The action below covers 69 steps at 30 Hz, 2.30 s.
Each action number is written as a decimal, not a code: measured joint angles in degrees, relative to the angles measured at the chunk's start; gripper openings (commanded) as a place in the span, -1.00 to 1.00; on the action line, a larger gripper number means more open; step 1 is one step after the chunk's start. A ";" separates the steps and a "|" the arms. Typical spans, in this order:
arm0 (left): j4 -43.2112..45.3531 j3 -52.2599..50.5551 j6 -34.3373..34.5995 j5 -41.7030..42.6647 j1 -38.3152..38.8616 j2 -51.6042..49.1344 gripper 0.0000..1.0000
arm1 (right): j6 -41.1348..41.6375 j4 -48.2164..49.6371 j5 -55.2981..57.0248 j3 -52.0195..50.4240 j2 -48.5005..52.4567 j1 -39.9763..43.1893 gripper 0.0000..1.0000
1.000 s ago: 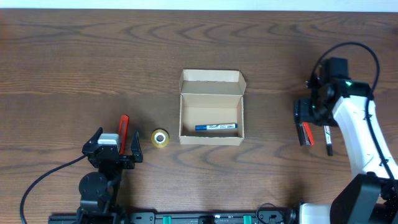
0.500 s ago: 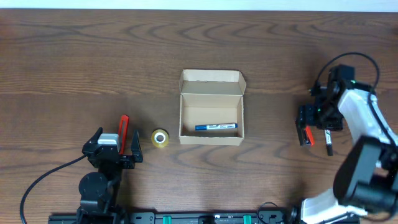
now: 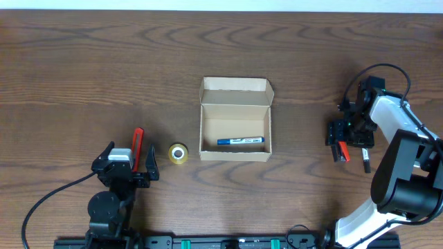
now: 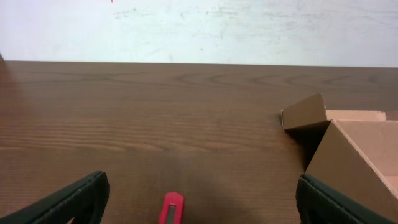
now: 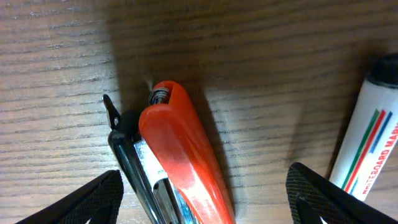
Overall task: Pack container
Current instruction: 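Move the right gripper back and grasp the red stapler with black pen, then carry the stapler and pen into the box and release with right gripper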
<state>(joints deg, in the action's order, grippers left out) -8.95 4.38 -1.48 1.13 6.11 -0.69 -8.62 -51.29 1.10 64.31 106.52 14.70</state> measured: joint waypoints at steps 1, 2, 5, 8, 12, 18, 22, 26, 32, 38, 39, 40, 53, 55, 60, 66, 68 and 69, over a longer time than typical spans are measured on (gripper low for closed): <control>0.00 0.00 0.00 0.00 0.00 0.00 0.90 | -0.02 -0.02 0.09 -0.09 0.00 0.00 0.54; 0.00 0.00 0.00 0.00 0.00 0.00 0.90 | 0.00 0.02 0.20 -0.24 0.00 0.00 0.54; 0.00 0.00 0.00 0.00 0.00 0.00 0.90 | 0.02 0.00 0.55 -0.68 0.00 0.00 0.53; 0.00 0.00 0.00 0.00 0.00 0.00 0.90 | 0.02 0.00 0.81 -0.76 0.00 0.00 0.51; 0.00 0.00 0.00 0.00 0.00 0.00 0.90 | -0.15 0.07 0.85 -0.92 0.00 0.00 0.28; 0.00 0.00 0.00 0.00 0.00 0.00 0.91 | 0.74 0.83 0.63 -1.99 -0.04 -0.04 -0.15; 0.00 0.00 0.00 0.00 0.00 0.00 0.91 | 1.36 1.62 0.55 -2.43 -0.46 -0.04 -0.44; 0.00 0.00 0.00 0.00 0.00 0.00 0.90 | 1.90 1.95 0.83 -2.89 -0.96 -0.02 -0.88; 0.17 0.00 0.00 0.00 0.00 0.00 0.90 | 2.32 2.49 -0.04 -2.99 -1.33 -0.02 -0.97; 0.24 -0.02 0.00 0.02 0.00 0.00 0.90 | 2.29 3.45 -4.44 -2.95 -1.60 -0.24 -0.98; 0.24 -0.02 0.00 0.00 0.00 0.00 0.90 | 2.29 3.43 -5.51 -2.93 -1.64 -0.57 -0.98; 0.24 -0.02 0.00 0.02 0.00 0.00 0.90 | 2.32 3.48 -6.60 -2.91 -1.73 -1.05 -0.98; 0.26 -0.02 0.00 0.00 0.00 0.00 0.90 | -4.07 1.77 -16.13 9.42 -16.94 -19.50 -0.98; 0.24 -0.02 0.00 0.02 0.00 0.00 0.91 | -7.52 0.28 -16.98 11.30 -18.05 -23.87 -0.98; 0.26 -0.02 0.00 0.24 0.00 0.00 0.91 | -20.09 -3.39 -17.73 11.93 -17.88 -33.46 -0.98; 0.26 -0.02 0.00 1.14 0.00 0.00 0.90 | -36.94 -6.34 -16.90 11.93 -17.86 -42.49 -0.98; 0.28 -0.02 0.00 1.55 0.00 0.00 0.91 | -39.43 -6.38 -15.06 11.93 -17.86 -44.48 -0.98; 0.28 -0.02 0.00 1.70 0.00 0.00 0.91 | -40.30 -6.38 -13.90 11.93 -17.84 -45.27 -0.99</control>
<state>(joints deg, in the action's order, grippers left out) -8.67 4.36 -1.48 2.83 6.11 -0.69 -48.93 -57.67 -12.80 76.25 88.68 -30.57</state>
